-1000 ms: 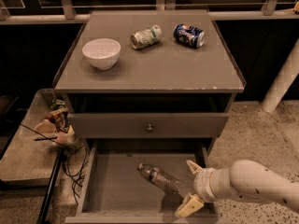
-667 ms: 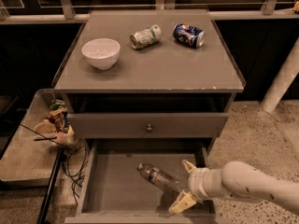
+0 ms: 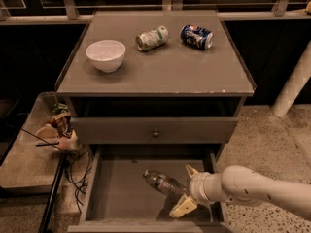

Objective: Pick water bottle from middle drawer and place on counter

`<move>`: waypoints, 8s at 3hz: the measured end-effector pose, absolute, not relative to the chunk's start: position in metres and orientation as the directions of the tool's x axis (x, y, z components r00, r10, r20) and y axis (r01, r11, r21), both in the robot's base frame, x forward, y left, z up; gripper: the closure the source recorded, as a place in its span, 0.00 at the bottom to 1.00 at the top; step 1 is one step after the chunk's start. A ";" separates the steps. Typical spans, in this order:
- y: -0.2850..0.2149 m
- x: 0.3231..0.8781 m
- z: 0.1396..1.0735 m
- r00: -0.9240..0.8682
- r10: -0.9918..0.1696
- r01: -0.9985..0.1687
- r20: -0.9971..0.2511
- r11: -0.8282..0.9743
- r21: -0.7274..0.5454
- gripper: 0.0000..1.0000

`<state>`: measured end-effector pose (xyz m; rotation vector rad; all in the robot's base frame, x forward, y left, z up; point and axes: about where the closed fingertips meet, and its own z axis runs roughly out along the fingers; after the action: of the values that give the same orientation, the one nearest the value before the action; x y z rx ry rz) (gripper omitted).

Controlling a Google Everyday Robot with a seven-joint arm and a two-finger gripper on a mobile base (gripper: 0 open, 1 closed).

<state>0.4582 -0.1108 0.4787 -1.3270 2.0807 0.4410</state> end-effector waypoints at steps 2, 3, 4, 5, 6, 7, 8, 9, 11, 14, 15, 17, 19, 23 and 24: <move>-0.103 0.480 0.453 -0.274 -0.656 -0.884 -0.703 0.460 -0.085 0.00; -0.098 0.493 0.434 -0.259 -0.627 -0.877 -0.735 0.472 -0.094 0.00; -0.090 0.501 0.413 -0.250 -0.608 -0.882 -0.753 0.464 -0.082 0.00; -0.082 0.503 0.392 -0.253 -0.613 -0.892 -0.748 0.447 -0.065 0.00; -0.077 0.505 0.374 -0.258 -0.617 -0.896 -0.743 0.441 -0.056 0.00; -0.076 0.505 0.373 -0.258 -0.617 -0.896 -0.744 0.441 -0.054 0.19; -0.076 0.505 0.373 -0.258 -0.617 -0.896 -0.744 0.441 -0.054 0.41; -0.076 0.505 0.373 -0.258 -0.617 -0.896 -0.744 0.441 -0.054 0.65; -0.080 0.507 0.390 -0.236 -0.612 -0.905 -0.755 0.421 -0.058 1.00; -0.101 0.511 0.459 -0.154 -0.582 -0.941 -0.799 0.332 -0.060 1.00; -0.119 0.522 0.497 -0.157 -0.578 -0.946 -0.801 0.321 -0.046 1.00; -0.114 0.527 0.486 -0.210 -0.583 -0.928 -0.785 0.371 -0.027 1.00; -0.126 0.485 0.562 -0.133 -0.588 -0.870 -0.798 0.455 -0.191 1.00; -0.197 0.464 0.775 0.092 -0.530 -0.844 -0.843 0.408 -0.348 1.00; -0.197 0.464 0.775 0.092 -0.530 -0.844 -0.843 0.408 -0.349 1.00</move>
Offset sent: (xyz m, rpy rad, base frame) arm 0.0422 0.0089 -0.0493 0.0726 -0.1066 -0.0596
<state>0.4642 -0.1971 0.7747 -1.2524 1.5734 0.3600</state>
